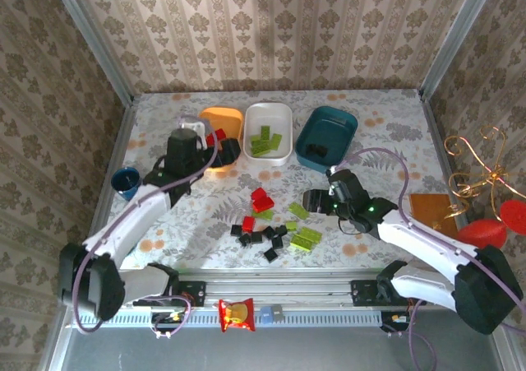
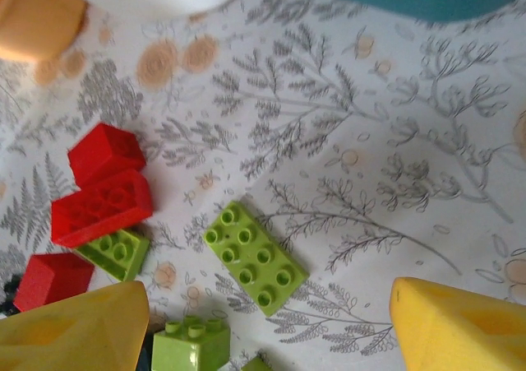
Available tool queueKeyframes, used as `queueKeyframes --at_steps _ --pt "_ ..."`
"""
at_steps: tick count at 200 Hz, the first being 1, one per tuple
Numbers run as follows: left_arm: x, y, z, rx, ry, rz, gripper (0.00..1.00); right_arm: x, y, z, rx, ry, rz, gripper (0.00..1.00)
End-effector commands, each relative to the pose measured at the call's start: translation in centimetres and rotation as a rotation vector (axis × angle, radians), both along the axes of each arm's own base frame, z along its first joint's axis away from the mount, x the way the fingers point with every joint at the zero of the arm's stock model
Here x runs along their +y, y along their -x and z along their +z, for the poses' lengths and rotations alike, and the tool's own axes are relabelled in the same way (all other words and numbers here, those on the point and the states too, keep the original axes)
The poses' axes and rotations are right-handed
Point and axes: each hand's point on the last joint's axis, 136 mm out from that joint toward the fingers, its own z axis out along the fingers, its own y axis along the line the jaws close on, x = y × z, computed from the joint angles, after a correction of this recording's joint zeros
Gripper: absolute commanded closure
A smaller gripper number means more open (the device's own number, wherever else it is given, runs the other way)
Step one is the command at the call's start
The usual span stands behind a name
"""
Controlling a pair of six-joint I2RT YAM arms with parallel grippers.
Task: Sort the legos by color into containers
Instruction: Move the lego to the bottom-center of the table.
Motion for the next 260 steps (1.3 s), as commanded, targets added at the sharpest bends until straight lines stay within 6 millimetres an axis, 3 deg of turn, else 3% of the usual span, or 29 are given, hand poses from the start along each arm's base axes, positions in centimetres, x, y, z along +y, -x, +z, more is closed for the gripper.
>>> queueKeyframes --at_steps 1,43,82,95,185,240,260 --pt "-0.5 3.2 -2.0 0.032 0.008 -0.040 0.00 1.9 -0.1 0.0 0.019 0.003 0.077 0.22" --pt "0.3 7.3 -6.2 0.076 -0.031 -0.047 0.00 4.9 0.5 -2.0 0.066 0.117 0.205 0.25" --pt "1.8 9.1 -9.0 0.136 -0.053 -0.018 0.00 7.3 2.1 -2.3 0.065 0.182 0.301 0.25" --pt "2.1 9.3 -9.6 0.146 -0.060 -0.010 0.00 7.4 2.6 -3.7 0.090 0.226 0.308 0.27" --pt "2.3 9.1 -10.0 0.151 -0.059 0.001 0.00 6.3 2.3 -5.8 0.102 0.336 0.219 0.47" --pt "2.5 9.1 -10.3 0.161 -0.060 0.006 0.00 5.5 2.8 -6.5 0.125 0.368 0.215 0.44" --pt "2.5 9.0 -10.5 0.166 -0.060 0.005 0.00 3.5 2.9 -6.6 0.138 0.458 0.170 0.46"
